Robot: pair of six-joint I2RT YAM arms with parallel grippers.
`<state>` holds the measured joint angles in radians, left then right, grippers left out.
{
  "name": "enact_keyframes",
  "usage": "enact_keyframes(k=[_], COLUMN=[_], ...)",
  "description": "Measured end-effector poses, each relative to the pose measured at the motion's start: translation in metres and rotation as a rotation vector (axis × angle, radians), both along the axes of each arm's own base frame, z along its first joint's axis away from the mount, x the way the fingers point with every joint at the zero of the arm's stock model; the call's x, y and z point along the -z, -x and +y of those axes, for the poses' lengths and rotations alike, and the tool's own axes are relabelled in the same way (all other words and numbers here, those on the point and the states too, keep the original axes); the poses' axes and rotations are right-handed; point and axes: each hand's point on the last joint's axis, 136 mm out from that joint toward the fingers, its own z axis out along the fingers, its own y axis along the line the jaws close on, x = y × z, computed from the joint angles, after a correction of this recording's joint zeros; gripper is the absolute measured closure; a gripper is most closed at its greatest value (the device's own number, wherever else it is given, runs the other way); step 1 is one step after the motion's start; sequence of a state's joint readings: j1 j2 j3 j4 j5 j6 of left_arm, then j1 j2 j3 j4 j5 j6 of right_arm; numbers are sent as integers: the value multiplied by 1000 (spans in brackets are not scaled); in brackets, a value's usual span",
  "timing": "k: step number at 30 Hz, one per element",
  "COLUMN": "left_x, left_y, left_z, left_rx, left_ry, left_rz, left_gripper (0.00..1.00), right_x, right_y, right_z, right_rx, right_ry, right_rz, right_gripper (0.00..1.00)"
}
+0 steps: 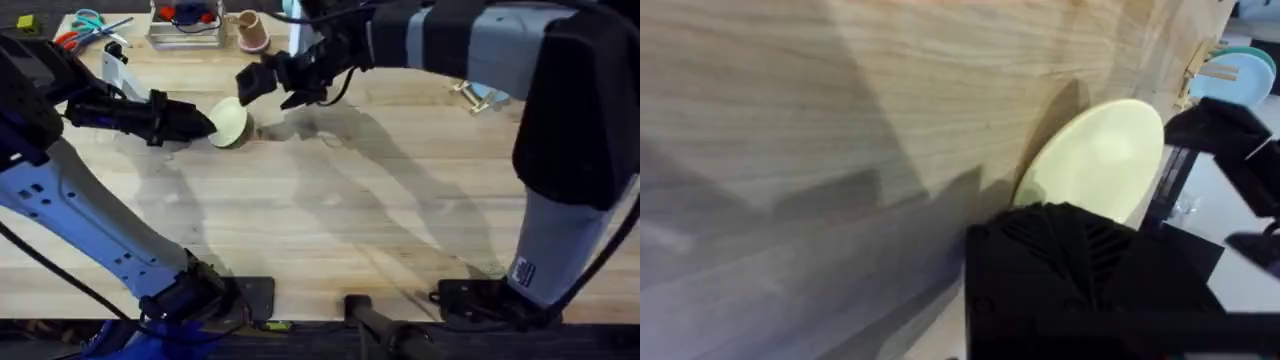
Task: Pick up the plates from the table one by one and place each into a slot on the dish rack.
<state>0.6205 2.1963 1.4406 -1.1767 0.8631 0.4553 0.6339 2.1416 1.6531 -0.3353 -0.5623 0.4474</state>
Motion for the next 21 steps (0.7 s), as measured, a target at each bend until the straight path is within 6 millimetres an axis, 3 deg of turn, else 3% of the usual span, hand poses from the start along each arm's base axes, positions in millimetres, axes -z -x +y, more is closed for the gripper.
enact_keyframes(k=[10, 15, 21], left_x=[0, 0, 0], left_y=[0, 0, 0], left_z=[0, 0, 0], left_rx=[0, 0, 0], left_ry=[0, 0, 0], left_rz=[0, 0, 0], left_gripper=[960, 961, 960], right_x=[10, 10, 33], right_y=[21, 17, 10], right_z=[34, 47, 54], right_rx=[-38, -17, 36], right_ry=[-32, -76, -92], right_rz=[25, 25, 83], right_gripper=[7, 8, 9])
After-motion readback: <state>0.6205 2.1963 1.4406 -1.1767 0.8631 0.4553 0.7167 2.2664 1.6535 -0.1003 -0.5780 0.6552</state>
